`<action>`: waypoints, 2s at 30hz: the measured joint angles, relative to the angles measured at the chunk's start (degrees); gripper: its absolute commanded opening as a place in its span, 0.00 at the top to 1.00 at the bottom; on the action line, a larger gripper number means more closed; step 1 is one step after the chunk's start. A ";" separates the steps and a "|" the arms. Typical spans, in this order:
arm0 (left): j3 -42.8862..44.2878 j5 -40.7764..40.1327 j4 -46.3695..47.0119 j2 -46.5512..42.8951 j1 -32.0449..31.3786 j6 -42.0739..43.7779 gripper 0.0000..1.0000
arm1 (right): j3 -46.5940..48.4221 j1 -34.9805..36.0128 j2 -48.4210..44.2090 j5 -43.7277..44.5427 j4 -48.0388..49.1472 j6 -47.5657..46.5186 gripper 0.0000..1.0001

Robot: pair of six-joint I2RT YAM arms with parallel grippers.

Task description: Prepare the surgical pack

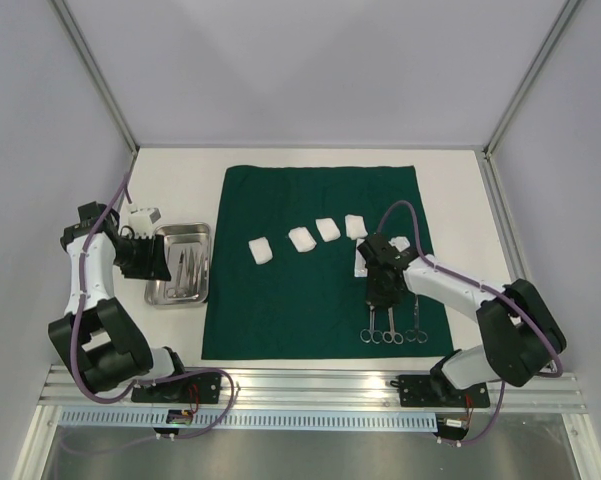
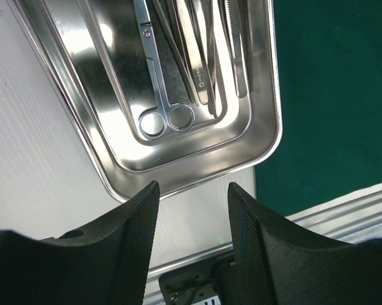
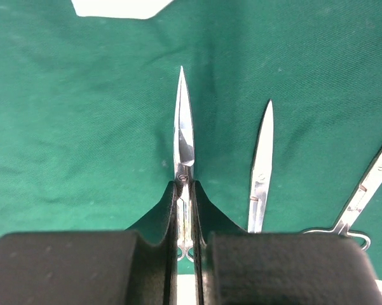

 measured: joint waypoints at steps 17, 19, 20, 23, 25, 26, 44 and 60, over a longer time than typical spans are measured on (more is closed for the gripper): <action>2.95 4.20 -5.44 -1.42 -0.22 2.49 0.43 | 0.22 0.24 -4.90 -3.13 5.22 2.12 0.99; 4.87 5.66 -7.19 -1.64 -0.92 3.28 0.42 | 1.40 0.66 -4.96 -3.13 5.70 3.17 1.00; 5.81 6.27 -7.82 -1.66 -1.68 3.56 0.41 | 2.36 1.20 -4.94 -2.84 6.14 3.74 1.00; 8.41 8.61 -9.60 -1.68 -6.51 3.87 0.39 | 6.38 3.63 -4.28 -2.01 8.02 5.33 1.00; 9.75 9.84 -10.54 -1.68 -10.97 3.85 0.37 | 9.25 5.14 -3.13 -1.66 9.92 6.21 0.99; 10.56 10.38 -10.84 -1.60 -14.21 3.76 0.36 | 10.91 5.99 -2.23 -1.51 10.73 6.64 0.99; 19.96 14.97 -1.22 12.57 -50.80 -7.32 0.27 | 21.27 12.15 5.07 -0.42 21.18 13.16 1.00; 19.58 10.62 3.78 17.51 -54.86 -10.60 0.50 | 21.07 12.15 5.62 -1.31 24.79 16.55 1.00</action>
